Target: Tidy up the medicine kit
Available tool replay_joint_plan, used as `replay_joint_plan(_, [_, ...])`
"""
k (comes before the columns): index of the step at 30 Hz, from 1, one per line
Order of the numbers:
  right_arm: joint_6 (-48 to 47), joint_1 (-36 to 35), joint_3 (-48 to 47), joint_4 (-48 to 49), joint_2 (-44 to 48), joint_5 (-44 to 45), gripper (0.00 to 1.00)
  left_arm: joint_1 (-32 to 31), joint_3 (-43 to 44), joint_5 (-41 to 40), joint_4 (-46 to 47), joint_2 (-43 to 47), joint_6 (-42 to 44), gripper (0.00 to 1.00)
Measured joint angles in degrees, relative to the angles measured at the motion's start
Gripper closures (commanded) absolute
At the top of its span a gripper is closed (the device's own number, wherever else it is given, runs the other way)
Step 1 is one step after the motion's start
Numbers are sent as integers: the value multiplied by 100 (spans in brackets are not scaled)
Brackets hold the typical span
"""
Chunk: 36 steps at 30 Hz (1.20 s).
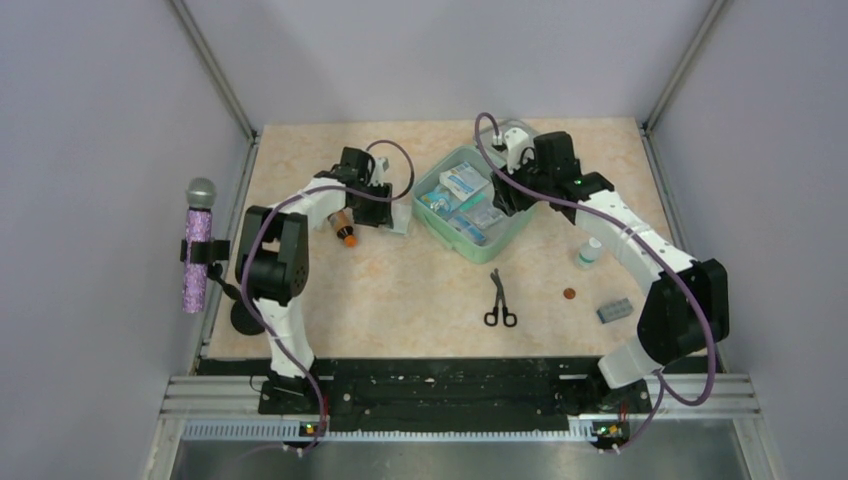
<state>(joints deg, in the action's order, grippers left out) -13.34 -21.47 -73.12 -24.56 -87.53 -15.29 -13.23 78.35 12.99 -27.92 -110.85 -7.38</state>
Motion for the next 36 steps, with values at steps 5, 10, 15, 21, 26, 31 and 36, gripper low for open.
replay_joint_plan(5, [-2,0,44,46,15,15,49,0,343,175,44,-494,-26,69])
replay_joint_plan(10, [-2,0,114,153,15,66,49,-2,520,258,57,-669,-35,100])
replay_joint_plan(15, [-59,0,114,142,15,68,49,74,529,444,-221,-588,136,100])
replay_joint_plan(21, [-4,0,107,151,7,-114,47,400,472,994,-968,225,599,100])
replay_joint_plan(26, [479,0,-302,223,-337,-752,43,592,323,1532,-728,1606,1036,100])
replay_joint_plan(31, [1075,0,-946,640,-1023,-2015,42,544,201,2238,304,2273,778,100])
replay_joint_plan(36, [2166,0,-1303,1694,-1709,-3108,43,527,424,2885,1154,1768,-61,100])
